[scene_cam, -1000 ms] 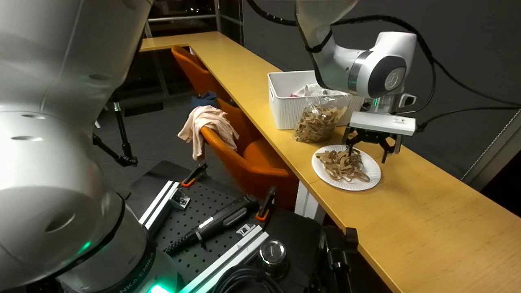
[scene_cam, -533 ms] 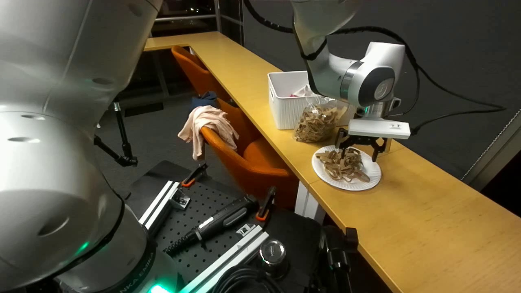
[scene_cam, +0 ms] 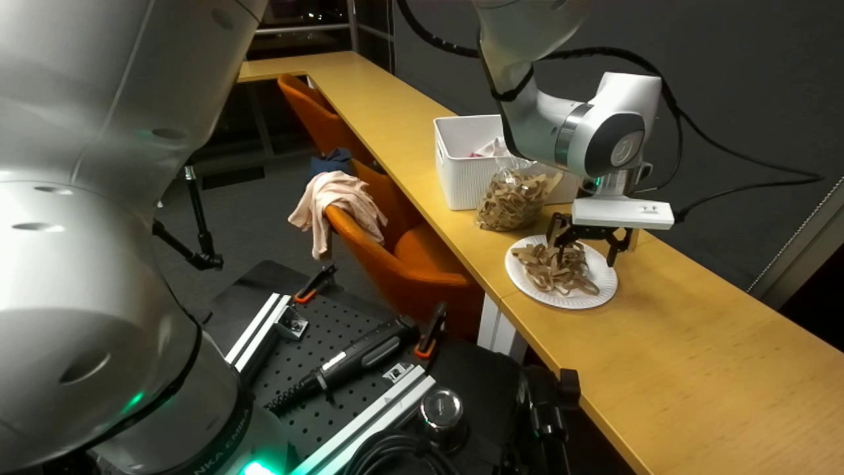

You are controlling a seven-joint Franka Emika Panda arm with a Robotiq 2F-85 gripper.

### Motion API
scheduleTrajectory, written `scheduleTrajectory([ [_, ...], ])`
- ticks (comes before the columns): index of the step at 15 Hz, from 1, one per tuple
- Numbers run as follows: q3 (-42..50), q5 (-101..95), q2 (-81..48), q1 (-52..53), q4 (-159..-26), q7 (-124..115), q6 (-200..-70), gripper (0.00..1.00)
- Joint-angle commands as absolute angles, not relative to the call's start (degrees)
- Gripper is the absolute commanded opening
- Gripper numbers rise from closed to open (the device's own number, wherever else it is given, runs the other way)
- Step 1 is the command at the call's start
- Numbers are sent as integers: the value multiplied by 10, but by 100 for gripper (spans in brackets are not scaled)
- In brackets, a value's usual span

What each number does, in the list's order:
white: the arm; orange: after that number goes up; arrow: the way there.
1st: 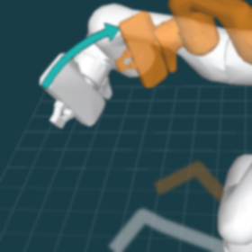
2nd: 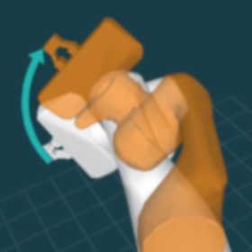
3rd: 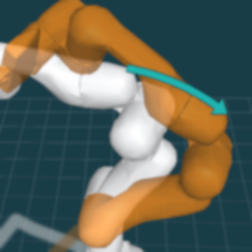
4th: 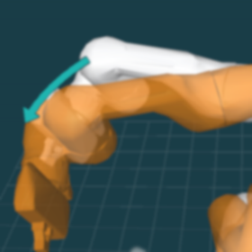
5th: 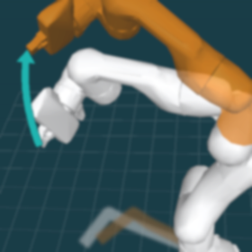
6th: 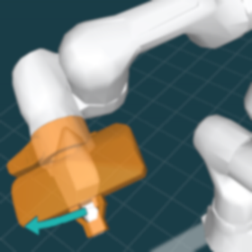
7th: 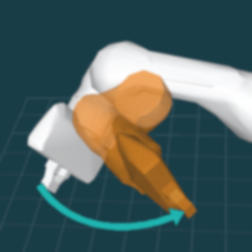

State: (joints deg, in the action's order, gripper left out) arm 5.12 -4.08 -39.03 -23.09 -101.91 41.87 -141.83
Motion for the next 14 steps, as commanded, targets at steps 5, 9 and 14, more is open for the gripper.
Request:
scheduleTrajectory([
  [5,21,-31,-419,-244,-1013,433,-1481,100],
  [9,10,-37,-431,-231,-1003,424,-1487,100],
  [14,4,-39,-450,-221,-990,420,-1480,100],
])
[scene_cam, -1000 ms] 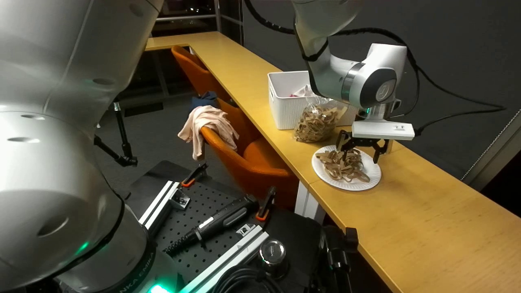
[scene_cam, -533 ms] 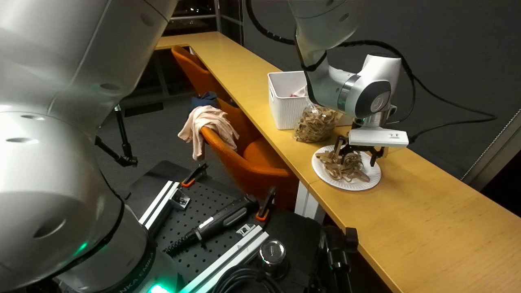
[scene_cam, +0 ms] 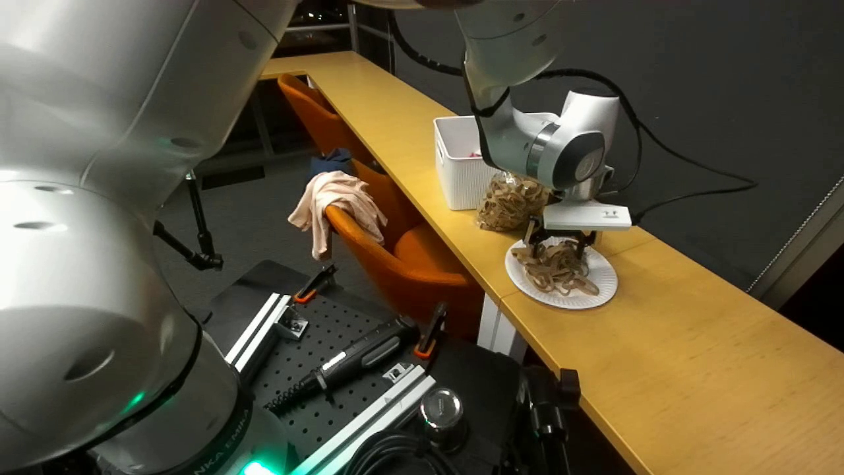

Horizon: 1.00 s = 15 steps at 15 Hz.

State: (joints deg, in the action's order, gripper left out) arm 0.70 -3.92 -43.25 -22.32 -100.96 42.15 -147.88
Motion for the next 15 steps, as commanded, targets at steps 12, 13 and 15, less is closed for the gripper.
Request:
scheduleTrajectory([
  [12,-3,-30,-449,-226,-999,416,-1480,22],
  [13,-3,-29,-443,-225,-1005,414,-1481,15],
  [15,-2,-27,-432,-223,-1011,404,-1478,1],
])
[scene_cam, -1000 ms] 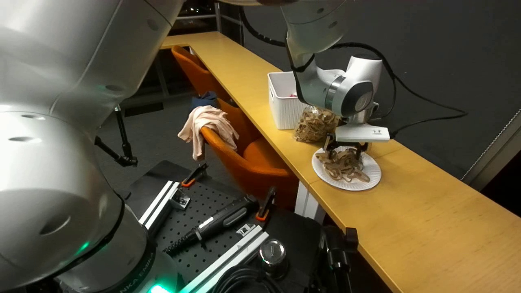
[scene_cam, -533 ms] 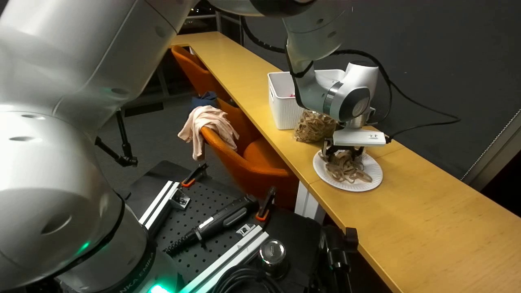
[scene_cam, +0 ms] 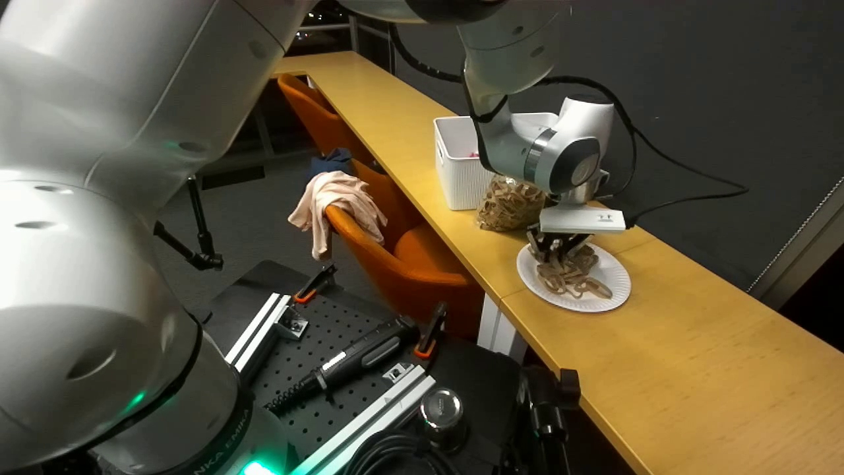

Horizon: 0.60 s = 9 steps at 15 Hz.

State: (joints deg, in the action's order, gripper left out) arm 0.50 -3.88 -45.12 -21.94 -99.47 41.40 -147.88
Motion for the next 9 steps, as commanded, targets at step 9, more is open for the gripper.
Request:
scheduleTrajectory([
  [9,15,-35,-305,-199,-1110,311,-1482,2],
])
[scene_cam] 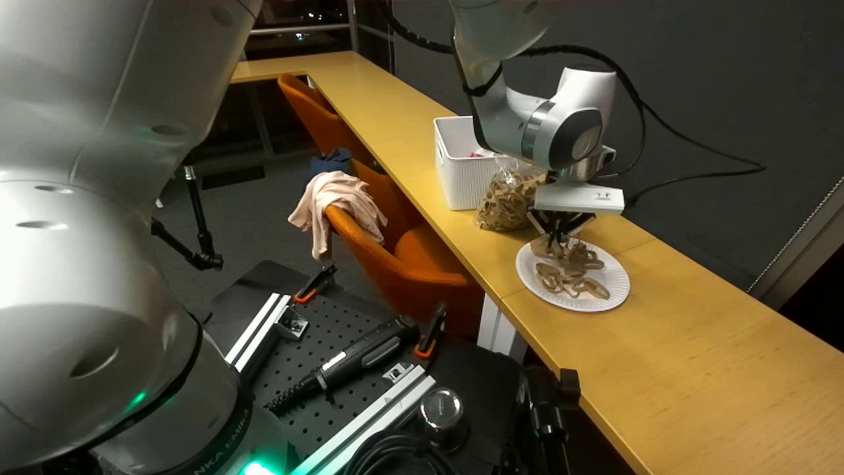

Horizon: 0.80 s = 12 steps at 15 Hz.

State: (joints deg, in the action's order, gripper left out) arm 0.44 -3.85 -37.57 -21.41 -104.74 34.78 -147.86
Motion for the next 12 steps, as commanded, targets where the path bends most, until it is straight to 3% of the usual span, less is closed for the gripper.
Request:
scheduleTrajectory([
  [1,20,-37,-287,-193,-1121,293,-1481,2],
  [12,91,-78,-97,-135,-1222,129,-1503,2],
])
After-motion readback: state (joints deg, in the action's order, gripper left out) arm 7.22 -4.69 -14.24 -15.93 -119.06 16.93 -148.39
